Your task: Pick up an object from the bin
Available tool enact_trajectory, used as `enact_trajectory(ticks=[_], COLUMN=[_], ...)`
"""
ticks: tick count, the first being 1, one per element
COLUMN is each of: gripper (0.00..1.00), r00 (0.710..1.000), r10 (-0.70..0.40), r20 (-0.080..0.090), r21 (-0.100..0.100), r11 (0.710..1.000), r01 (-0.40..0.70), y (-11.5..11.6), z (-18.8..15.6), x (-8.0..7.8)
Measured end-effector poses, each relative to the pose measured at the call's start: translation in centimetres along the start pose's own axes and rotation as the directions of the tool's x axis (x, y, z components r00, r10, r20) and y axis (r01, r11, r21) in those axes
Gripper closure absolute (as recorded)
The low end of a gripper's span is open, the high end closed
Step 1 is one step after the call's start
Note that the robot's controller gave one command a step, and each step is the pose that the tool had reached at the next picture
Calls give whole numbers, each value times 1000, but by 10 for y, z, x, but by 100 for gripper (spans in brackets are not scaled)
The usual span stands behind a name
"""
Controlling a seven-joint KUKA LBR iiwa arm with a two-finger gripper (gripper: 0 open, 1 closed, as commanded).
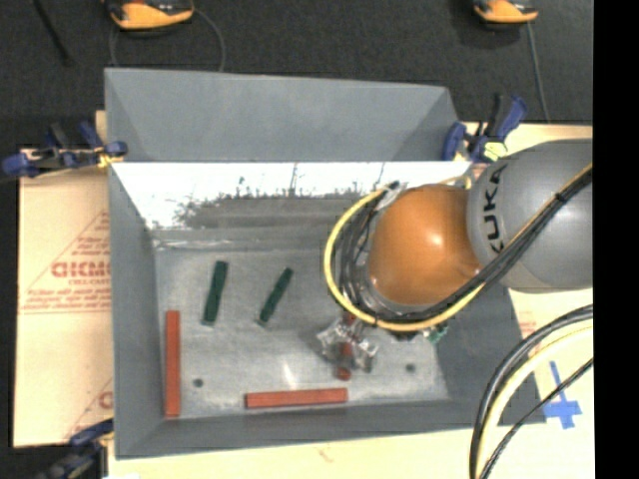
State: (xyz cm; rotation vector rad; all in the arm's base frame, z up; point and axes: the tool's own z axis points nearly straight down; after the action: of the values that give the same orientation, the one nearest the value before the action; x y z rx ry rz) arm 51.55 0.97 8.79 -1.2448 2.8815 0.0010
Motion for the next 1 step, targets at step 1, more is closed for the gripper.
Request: enact_trajectory(ticks=[1], gripper=[0], r00=[1000], r10=[1], r20=[0], r21=[0], r11=[1000], r01=[-1], y=[0], z=[0], x=[0])
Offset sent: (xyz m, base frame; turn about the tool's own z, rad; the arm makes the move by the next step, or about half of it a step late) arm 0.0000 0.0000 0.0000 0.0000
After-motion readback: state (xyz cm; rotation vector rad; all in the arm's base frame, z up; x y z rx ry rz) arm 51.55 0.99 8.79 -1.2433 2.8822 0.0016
